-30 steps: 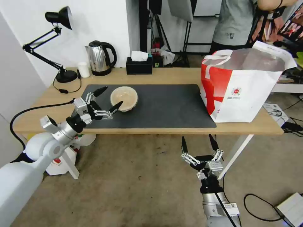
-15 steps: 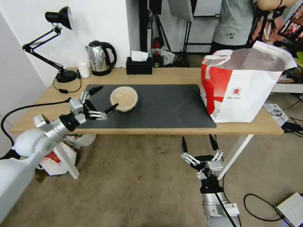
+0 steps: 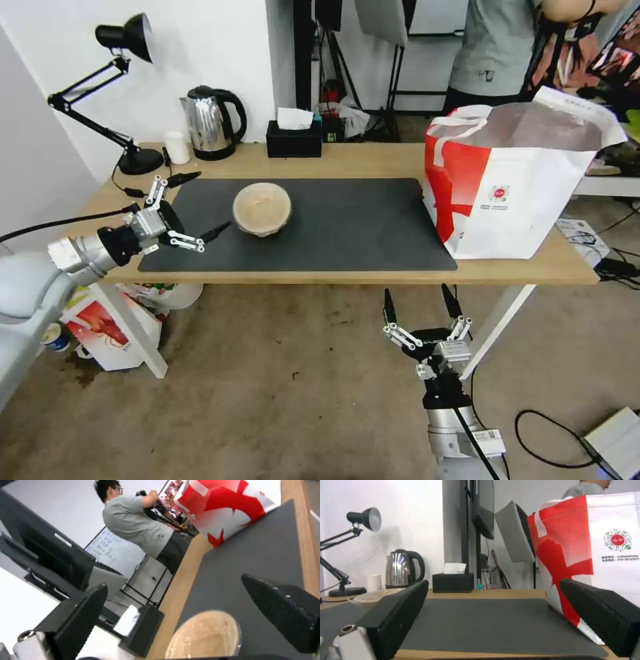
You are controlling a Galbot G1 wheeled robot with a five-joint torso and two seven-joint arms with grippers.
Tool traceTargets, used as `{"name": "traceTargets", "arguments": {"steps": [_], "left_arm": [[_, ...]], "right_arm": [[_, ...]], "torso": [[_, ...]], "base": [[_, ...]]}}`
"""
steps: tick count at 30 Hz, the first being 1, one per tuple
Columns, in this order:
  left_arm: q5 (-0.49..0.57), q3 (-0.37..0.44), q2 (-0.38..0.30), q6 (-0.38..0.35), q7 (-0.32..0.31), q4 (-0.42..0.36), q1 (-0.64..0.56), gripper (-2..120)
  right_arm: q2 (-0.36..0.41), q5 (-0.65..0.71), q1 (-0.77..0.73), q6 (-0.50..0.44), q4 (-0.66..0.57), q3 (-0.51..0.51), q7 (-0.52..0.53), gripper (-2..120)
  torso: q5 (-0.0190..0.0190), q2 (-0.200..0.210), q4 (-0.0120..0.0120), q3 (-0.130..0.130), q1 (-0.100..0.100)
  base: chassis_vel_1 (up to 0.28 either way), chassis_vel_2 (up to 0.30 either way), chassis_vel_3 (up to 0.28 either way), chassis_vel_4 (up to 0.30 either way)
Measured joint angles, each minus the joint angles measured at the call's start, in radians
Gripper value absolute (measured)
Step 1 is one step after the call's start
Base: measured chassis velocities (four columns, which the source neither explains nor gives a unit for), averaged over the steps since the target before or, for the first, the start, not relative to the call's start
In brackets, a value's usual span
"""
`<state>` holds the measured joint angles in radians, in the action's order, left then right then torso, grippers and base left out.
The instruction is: Pick up the trash from the table and place it into the takeout bag.
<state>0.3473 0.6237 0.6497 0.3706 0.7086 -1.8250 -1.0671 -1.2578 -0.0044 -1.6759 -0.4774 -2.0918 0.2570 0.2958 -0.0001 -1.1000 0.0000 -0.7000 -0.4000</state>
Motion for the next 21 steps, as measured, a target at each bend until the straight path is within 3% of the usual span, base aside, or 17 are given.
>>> {"name": "traceTargets", "arguments": {"steps": [21], "left_arm": [[-0.153,0.008,0.004,0.116,-0.001,0.006,0.011,100]], "right_arm": [[0.0,0.0,0.0,0.0,0.0,0.0,0.0,100]], "torso": [[0.0002,0.0,0.0002,0.0,0.0]], "base": [[0.0,0.0,0.0,0.0]]}}
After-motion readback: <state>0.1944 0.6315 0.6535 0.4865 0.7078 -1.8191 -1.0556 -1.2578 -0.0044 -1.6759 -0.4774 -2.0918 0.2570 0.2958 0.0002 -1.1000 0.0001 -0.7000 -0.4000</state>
